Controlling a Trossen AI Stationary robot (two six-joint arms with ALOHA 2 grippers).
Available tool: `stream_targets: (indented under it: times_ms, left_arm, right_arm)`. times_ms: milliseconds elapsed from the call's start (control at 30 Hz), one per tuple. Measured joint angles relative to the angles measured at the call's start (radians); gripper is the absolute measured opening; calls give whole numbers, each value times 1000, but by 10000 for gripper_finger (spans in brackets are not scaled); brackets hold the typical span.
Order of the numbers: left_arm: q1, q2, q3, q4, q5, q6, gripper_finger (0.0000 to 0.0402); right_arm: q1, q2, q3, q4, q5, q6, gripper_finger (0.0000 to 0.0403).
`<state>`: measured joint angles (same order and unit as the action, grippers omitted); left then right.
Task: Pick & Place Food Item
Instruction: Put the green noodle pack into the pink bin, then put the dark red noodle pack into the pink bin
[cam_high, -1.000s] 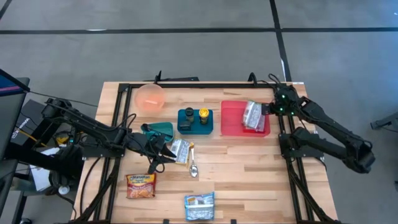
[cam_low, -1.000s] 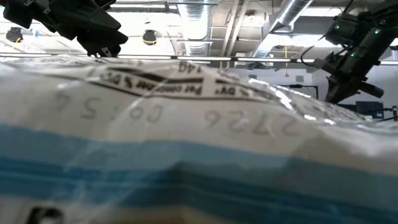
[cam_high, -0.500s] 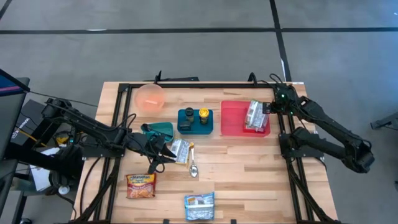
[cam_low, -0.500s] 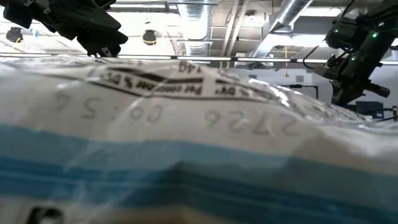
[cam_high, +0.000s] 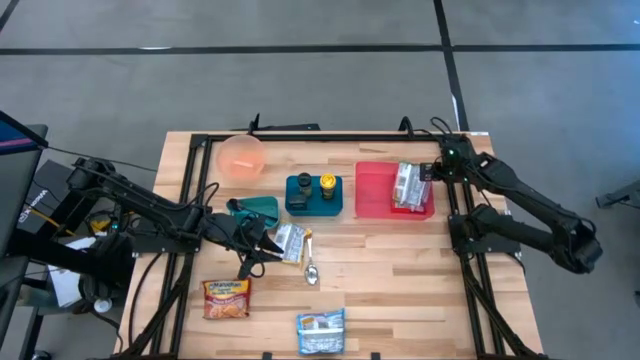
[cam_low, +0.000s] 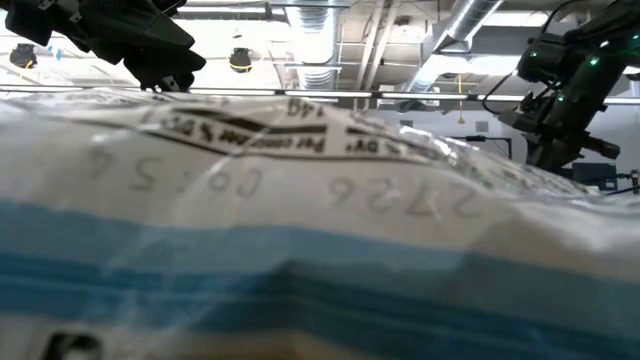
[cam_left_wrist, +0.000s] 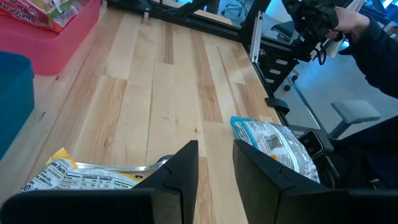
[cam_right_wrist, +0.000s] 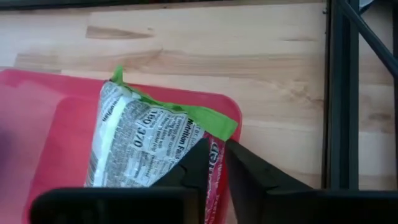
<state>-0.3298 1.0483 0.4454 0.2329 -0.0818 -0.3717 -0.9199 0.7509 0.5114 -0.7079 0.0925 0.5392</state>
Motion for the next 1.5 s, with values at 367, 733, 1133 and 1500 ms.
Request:
stream_targets:
  times_ms: [367,733,1133,1500]
  left_arm:
    - [0,0,0,0,0,0,95]
    - [0,0,0,-8,0,-2,95]
    - [-30,0,0,-8,29,-6,95]
    - [-178,0,0,-9,-28,-7,95]
  right_arm:
    - [0,-32,0,-11,23,3,108]
    - [18,-203,0,-10,4,23,107]
    - [168,-390,0,101,-144,30,107]
    - [373,-447,0,144,-130,29,107]
